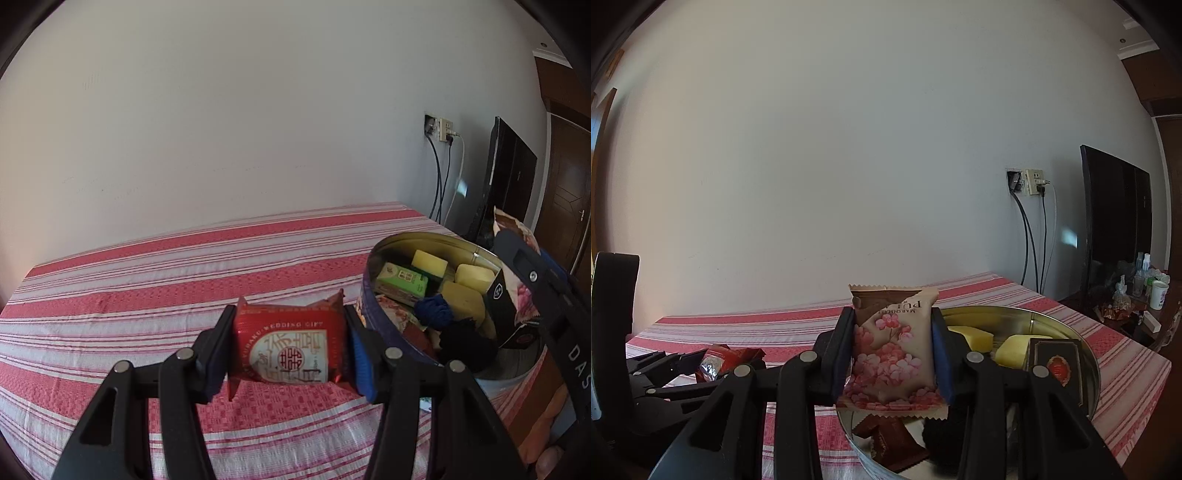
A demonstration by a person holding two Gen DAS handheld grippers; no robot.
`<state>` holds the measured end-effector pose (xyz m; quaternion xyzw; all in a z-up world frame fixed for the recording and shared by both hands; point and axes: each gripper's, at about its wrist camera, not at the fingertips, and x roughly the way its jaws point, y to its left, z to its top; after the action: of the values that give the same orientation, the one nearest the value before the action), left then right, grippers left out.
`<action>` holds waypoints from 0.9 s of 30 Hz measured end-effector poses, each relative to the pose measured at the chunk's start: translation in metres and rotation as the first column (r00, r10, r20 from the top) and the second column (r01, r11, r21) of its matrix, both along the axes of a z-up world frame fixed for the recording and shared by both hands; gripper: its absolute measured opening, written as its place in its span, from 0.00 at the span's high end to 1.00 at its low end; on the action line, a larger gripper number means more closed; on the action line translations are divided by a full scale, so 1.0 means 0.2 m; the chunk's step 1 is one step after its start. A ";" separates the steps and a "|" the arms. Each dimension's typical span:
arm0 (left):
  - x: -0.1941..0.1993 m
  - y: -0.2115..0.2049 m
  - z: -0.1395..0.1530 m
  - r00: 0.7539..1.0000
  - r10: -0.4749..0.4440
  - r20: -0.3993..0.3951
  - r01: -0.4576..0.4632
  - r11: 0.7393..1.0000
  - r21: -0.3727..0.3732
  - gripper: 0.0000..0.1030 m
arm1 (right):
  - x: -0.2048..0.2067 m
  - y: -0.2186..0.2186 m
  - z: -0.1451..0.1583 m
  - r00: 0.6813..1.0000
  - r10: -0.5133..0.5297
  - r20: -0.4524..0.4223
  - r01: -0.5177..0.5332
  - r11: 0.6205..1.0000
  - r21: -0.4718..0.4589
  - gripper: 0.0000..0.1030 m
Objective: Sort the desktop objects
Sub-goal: 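Carry both held snack packets over the metal tin, then open both grippers to drop the snack packets into the tin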
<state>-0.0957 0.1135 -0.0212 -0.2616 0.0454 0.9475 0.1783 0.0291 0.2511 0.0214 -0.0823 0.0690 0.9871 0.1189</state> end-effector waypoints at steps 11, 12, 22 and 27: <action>0.09 0.26 0.03 0.994 -0.113 -0.010 0.112 0.993 -0.026 0.46 | 0.08 0.24 0.03 0.995 -0.104 -0.004 0.104 0.995 0.006 0.59; 0.10 0.28 0.04 0.992 -0.122 -0.012 0.122 0.992 -0.028 0.46 | 0.08 0.26 0.03 0.994 -0.113 -0.003 0.113 0.994 0.007 0.59; 0.15 0.50 0.05 0.976 -0.220 0.002 0.220 0.975 -0.039 0.46 | 0.03 0.49 0.06 0.982 -0.184 0.043 0.184 0.983 0.004 0.59; 0.13 0.59 0.04 0.966 -0.255 0.046 0.255 0.967 -0.013 0.46 | -0.10 0.58 0.09 0.981 -0.167 0.102 0.165 0.986 0.028 0.59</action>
<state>-0.0695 0.2317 -0.0129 -0.2759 0.0838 0.9103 0.2972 0.0094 0.3676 0.0404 -0.1262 0.0597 0.9687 0.2050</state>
